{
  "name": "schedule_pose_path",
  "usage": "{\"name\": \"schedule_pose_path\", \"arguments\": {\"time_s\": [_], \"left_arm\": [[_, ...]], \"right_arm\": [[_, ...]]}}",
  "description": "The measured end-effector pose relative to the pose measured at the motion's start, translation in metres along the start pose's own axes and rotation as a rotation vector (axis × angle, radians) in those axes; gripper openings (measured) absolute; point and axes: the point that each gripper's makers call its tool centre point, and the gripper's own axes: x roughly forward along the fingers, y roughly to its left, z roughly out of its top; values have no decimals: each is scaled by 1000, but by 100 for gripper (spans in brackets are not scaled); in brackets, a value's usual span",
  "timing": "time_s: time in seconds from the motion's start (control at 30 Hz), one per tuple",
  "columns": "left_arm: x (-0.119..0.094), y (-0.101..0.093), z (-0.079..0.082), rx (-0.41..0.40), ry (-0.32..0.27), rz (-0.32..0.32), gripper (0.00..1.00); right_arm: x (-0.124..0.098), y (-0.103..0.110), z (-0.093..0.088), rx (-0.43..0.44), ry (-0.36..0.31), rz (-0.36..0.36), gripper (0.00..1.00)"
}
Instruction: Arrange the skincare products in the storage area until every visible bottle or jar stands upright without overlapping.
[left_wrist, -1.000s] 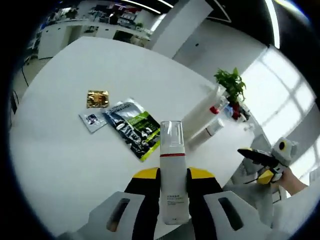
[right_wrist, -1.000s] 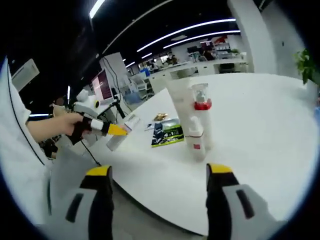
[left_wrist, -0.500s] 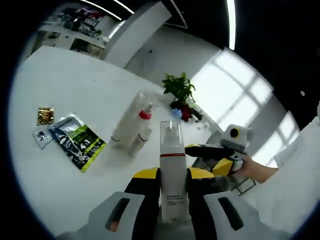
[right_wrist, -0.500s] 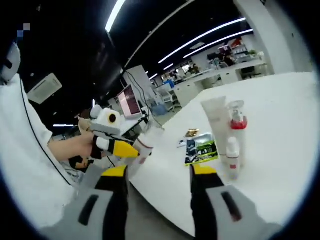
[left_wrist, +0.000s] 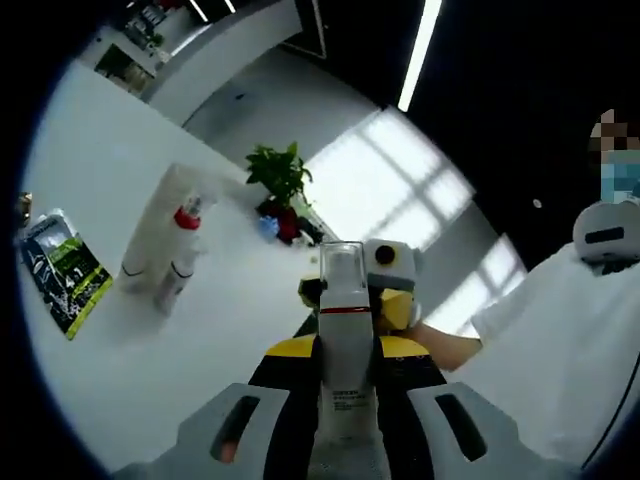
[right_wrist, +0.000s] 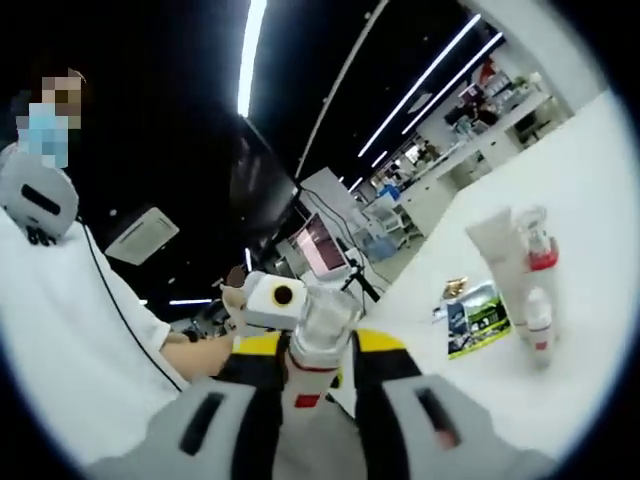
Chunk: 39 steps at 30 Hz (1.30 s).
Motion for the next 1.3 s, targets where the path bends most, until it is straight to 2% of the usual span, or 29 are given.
{"name": "schedule_pose_path", "arguments": {"time_s": [0.2, 0.3, 0.37, 0.43, 0.5, 0.53, 0.57, 0.6, 0.7, 0.8, 0.83, 1.07, 1.2, 1.27, 1.3], "left_arm": [[4, -6, 4, -6, -14, -29, 17], [7, -4, 6, 33, -9, -8, 17], [7, 8, 11, 73, -11, 76, 19], [8, 14, 13, 112, 16, 138, 21], [8, 23, 16, 192, 48, 231, 26], [7, 30, 18, 244, 70, 298, 30], [6, 33, 18, 274, 88, 336, 33], [6, 35, 19, 300, 99, 369, 35], [14, 31, 14, 313, 114, 386, 31], [14, 37, 12, 387, 129, 473, 27], [12, 42, 11, 399, 134, 534, 26], [1, 52, 11, 507, 149, 765, 20], [1, 51, 5, 497, 143, 775, 18], [1, 50, 4, 462, 123, 751, 18], [2, 49, 3, 433, 116, 717, 18]], "right_arm": [[-2, 2, 7, 31, -29, 16, 21], [-3, 1, 10, 46, -43, 9, 19], [-5, -6, 14, 16, -63, -44, 19], [-6, -11, 16, 4, -69, -85, 18], [-6, -17, 17, -5, -68, -140, 18], [-6, -21, 18, -4, -70, -176, 18], [-6, -21, 18, -2, -69, -186, 18], [-7, -26, 19, -4, -67, -227, 18], [-6, -29, 24, 46, -101, -280, 18], [-8, -36, 31, 157, -169, -330, 18], [-8, -37, 32, 171, -176, -341, 18], [-9, -48, 24, 181, -154, -444, 18], [-7, -46, 20, 155, -134, -458, 18], [-7, -43, 20, 107, -114, -447, 19], [-6, -41, 20, 74, -106, -432, 19]]}}
